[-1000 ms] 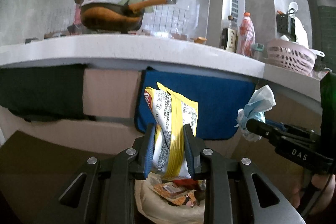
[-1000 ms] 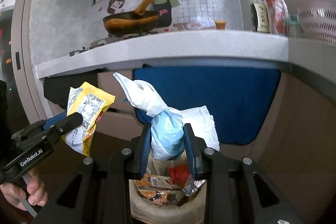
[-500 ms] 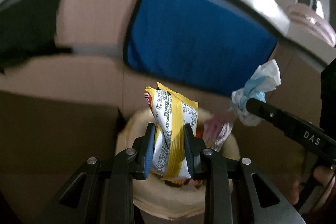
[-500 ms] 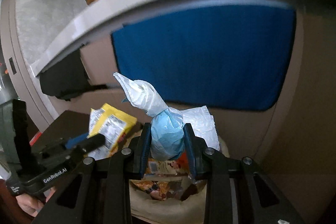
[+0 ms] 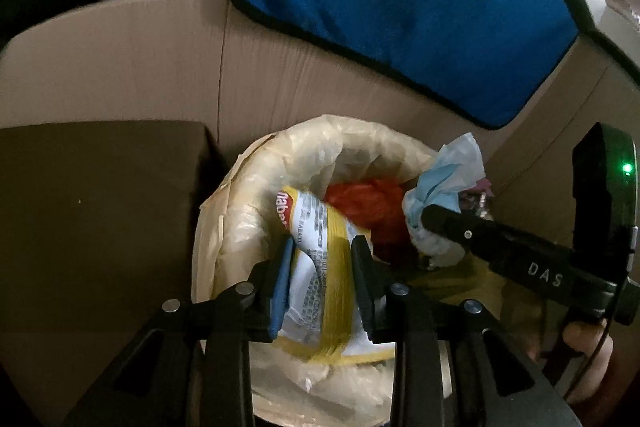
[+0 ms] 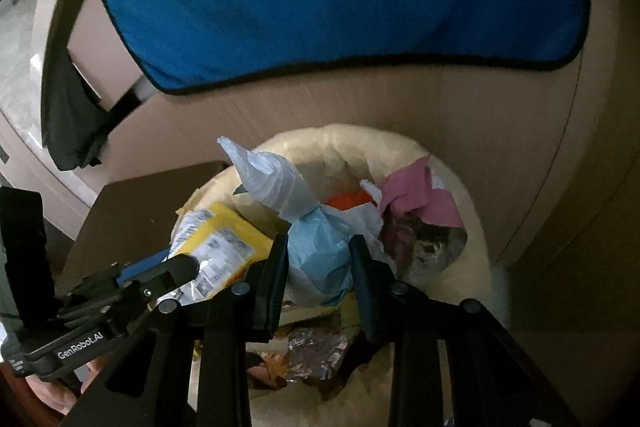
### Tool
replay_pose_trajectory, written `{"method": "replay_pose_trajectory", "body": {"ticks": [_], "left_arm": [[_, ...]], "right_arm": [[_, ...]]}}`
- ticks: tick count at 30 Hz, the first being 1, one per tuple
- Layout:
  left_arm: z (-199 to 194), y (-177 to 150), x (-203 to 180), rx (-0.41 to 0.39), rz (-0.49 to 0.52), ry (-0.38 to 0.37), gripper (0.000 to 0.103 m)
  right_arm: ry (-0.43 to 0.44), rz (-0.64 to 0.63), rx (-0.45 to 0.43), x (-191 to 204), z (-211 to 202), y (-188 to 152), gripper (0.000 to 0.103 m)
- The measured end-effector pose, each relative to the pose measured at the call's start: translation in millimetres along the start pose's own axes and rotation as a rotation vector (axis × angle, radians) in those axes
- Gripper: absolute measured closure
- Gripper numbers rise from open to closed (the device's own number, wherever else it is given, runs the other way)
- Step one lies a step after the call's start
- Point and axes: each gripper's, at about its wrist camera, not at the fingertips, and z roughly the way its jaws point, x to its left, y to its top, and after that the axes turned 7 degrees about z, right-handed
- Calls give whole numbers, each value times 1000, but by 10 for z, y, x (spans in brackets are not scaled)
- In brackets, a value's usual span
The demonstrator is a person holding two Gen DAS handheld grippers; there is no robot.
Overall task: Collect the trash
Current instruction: 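Lower the packet and tissue into the bin and open both tools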
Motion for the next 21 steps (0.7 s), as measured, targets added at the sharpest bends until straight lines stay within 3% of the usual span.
{"method": "replay_pose_trajectory", "body": {"ticks": [10, 16, 21], "left_arm": [[31, 47, 1, -47, 53, 9, 66], [-136, 73, 62, -51, 26, 8, 62], [-300, 47, -48, -68, 68, 44, 62]], "right_arm": [[-102, -58, 14, 45, 8, -98, 72], [-112, -75, -33, 50, -206, -235, 55], [-145, -69, -100, 96, -459, -265, 52]]}}
